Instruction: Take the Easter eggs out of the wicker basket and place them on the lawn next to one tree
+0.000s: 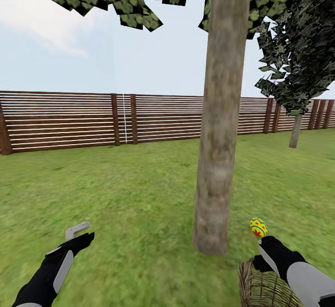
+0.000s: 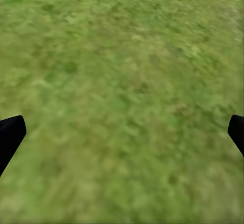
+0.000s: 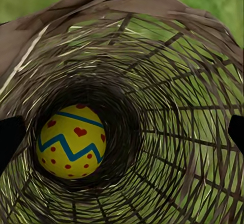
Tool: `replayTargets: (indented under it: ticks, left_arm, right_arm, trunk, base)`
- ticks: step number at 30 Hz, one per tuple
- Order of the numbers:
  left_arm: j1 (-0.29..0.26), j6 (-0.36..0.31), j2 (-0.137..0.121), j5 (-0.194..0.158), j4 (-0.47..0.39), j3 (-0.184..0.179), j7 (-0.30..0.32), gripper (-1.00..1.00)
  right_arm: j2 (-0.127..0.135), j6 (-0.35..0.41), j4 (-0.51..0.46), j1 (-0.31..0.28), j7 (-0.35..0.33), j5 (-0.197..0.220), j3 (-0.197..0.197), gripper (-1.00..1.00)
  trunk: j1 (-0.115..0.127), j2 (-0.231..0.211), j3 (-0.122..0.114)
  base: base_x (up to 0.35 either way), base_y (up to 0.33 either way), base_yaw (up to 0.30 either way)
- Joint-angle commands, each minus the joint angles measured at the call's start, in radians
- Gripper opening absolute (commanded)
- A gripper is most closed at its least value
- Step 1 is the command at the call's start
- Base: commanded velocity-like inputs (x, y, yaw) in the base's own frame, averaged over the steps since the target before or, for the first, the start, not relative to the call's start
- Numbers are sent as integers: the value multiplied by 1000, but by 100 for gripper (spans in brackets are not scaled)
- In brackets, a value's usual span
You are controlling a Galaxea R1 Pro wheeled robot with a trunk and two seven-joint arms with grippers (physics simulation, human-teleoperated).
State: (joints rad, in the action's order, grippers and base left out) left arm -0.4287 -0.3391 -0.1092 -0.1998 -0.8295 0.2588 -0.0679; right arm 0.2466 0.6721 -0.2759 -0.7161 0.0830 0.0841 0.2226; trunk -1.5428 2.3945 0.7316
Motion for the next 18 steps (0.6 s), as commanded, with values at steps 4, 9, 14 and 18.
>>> replayTargets:
  ticks: [4, 9, 14, 18]
  left_arm:
    - [0, -5, 0, -12, -2, -1, -6, 100]
    - [0, -5, 0, -12, -1, 0, -6, 100]
    - [0, -5, 0, -12, -1, 0, -6, 100]
    - [0, -5, 3, -11, -1, -1, -6, 100]
  right_arm:
    - [3, 0, -1, 0, 2, 11, 6, 100]
    - [3, -65, 29, 0, -1, 11, 6, 100]
    - [-2, -92, 45, 0, -3, 10, 7, 100]
    - [-4, -91, 46, 0, -2, 9, 7, 100]
  trunk:
    - [0, 1, 1]
    - [0, 1, 1]
    - [0, 1, 1]
    - [-7, 15, 8]
  base:
    - [0, 0, 0]
    - [0, 0, 0]
    - [0, 0, 0]
    - [0, 0, 0]
